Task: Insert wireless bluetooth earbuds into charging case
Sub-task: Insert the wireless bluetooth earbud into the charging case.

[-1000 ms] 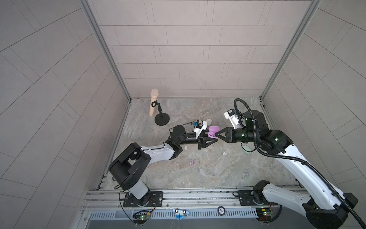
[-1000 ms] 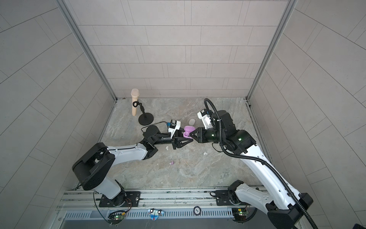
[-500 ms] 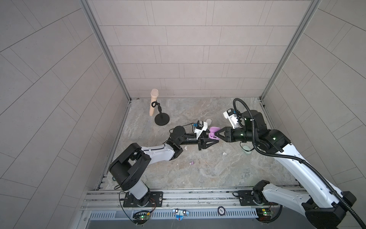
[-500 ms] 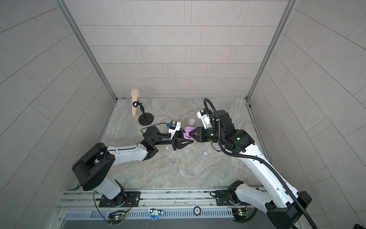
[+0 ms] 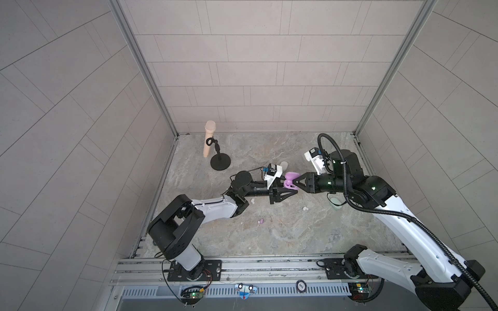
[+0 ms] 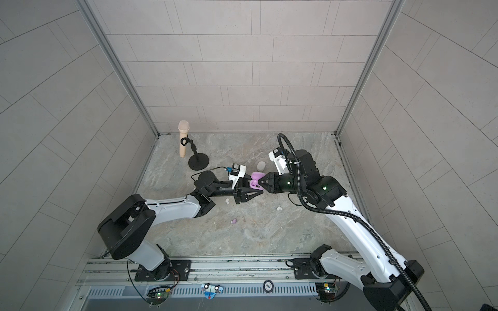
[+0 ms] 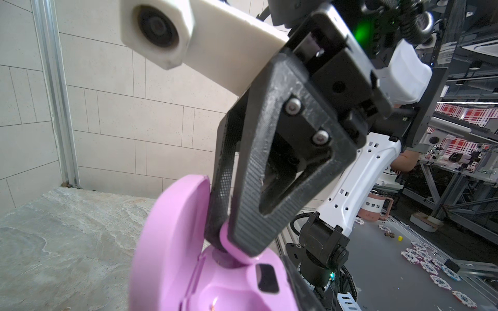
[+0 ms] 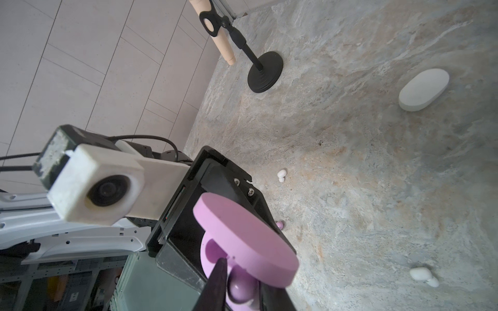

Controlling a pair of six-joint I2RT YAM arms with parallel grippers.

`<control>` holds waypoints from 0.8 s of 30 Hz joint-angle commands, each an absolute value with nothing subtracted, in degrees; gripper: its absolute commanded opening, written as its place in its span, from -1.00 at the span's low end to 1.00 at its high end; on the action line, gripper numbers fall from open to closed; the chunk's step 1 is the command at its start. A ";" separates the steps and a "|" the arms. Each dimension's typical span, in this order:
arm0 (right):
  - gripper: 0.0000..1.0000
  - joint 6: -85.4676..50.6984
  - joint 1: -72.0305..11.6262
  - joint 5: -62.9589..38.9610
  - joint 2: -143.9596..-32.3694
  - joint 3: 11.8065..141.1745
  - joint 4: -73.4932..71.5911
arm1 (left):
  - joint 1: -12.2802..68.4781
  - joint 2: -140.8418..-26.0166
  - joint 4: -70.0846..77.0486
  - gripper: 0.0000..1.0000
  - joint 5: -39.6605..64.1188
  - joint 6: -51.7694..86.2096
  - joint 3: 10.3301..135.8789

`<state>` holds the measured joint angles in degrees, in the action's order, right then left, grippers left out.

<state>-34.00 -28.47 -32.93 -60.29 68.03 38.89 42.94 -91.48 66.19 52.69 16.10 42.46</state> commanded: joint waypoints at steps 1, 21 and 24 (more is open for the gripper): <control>-0.42 -33.05 -28.39 -32.39 -59.84 69.26 40.27 | 43.33 -89.45 68.73 -0.62 53.32 16.17 42.63; 0.22 -30.97 -29.08 -33.04 -61.80 73.27 41.96 | 43.30 -89.52 66.57 -0.62 52.91 15.13 42.74; 0.33 -30.61 -29.12 -32.93 -61.45 73.87 42.46 | 43.33 -89.47 66.10 -0.62 52.69 14.86 42.63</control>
